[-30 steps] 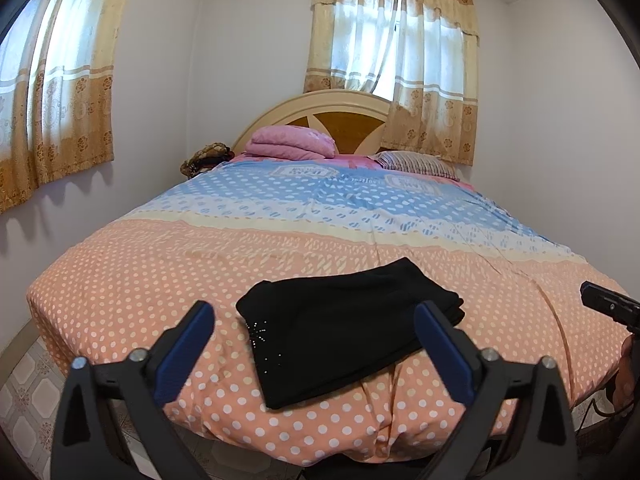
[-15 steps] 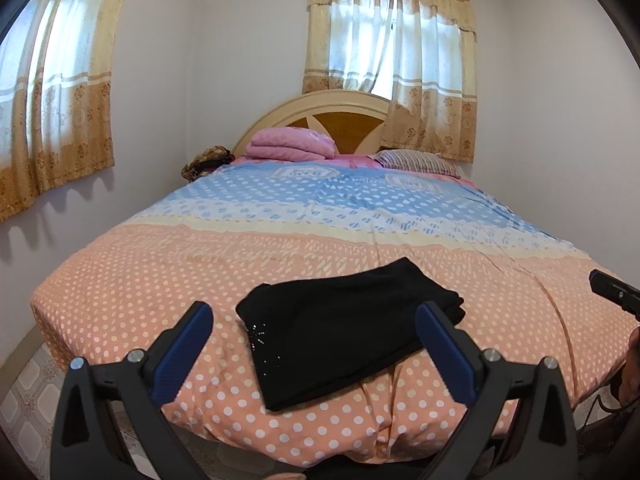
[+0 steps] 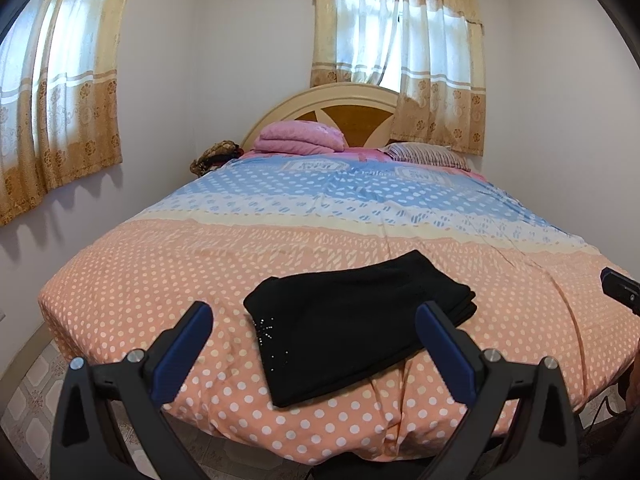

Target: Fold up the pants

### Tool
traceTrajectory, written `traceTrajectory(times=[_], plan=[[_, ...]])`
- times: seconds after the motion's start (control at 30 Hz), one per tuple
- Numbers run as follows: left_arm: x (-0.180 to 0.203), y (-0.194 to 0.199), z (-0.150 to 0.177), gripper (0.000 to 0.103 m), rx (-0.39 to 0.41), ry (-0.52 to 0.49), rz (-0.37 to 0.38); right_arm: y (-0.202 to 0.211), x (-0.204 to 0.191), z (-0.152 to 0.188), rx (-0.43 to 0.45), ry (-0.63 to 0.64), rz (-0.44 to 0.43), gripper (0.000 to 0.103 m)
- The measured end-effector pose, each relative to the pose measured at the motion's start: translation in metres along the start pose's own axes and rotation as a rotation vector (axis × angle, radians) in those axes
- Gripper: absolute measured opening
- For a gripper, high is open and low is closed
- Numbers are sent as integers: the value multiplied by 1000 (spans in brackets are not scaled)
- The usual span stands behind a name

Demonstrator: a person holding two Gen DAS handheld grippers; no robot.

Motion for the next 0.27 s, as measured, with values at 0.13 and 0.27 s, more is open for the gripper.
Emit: traceTrajectory(times=[0.13, 0.27], plan=[[-1, 0, 1, 103, -2, -4, 0, -2, -1, 3, -11, 5, 0, 71], [-1, -1, 2, 103, -3, -13, 3, -3, -2, 5, -20, 5, 1, 71]])
Point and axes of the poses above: each gripper's, at about its wrist camera, not at the fingertips, and y roughly against the way its jaws point, x to its right, z to its underside, the point moved 7 cm from there along -y, roughly the way its jaws point, and after that the axes turned 15 degrees about z, right-handed, at the moved point
